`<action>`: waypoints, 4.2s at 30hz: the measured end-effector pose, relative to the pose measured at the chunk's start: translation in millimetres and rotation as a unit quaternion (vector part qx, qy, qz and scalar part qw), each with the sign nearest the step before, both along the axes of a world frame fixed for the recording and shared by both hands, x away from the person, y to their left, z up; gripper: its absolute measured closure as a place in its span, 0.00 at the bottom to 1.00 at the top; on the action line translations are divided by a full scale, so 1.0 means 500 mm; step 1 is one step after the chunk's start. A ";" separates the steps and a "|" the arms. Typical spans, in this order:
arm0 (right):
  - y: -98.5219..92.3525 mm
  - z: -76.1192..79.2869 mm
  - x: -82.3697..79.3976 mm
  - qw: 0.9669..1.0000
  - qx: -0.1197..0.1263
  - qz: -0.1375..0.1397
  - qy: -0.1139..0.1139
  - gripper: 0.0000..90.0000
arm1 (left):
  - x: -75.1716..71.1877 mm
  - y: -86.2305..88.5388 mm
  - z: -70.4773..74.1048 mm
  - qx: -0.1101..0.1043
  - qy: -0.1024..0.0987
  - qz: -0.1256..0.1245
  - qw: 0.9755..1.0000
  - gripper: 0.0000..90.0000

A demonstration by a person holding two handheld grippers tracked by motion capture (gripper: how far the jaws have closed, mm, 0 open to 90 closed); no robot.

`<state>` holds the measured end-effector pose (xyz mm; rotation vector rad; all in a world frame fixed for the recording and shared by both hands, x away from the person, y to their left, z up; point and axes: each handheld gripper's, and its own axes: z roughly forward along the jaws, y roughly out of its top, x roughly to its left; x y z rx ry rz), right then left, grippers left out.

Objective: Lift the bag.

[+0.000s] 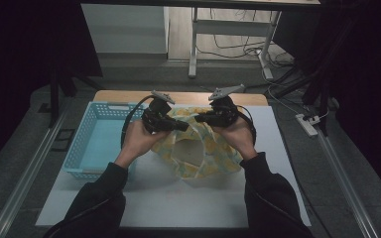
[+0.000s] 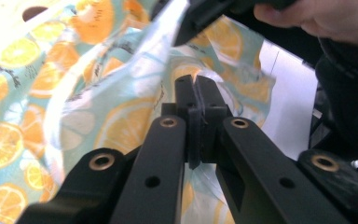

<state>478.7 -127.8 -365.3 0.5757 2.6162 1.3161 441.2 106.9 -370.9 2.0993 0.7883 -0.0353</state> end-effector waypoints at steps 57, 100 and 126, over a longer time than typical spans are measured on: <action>-0.019 0.254 -0.028 0.996 0.055 0.000 -0.075 1.00 | 0.023 0.072 0.264 -0.117 -0.095 0.044 0.988 1.00; 0.022 0.089 0.051 0.998 -0.002 -0.040 -0.042 0.96 | 0.105 0.041 0.089 -0.029 -0.085 0.092 0.992 0.94; 0.001 0.094 0.037 0.997 0.040 -0.054 -0.028 0.59 | 0.073 0.077 0.089 -0.022 -0.111 0.078 0.990 0.30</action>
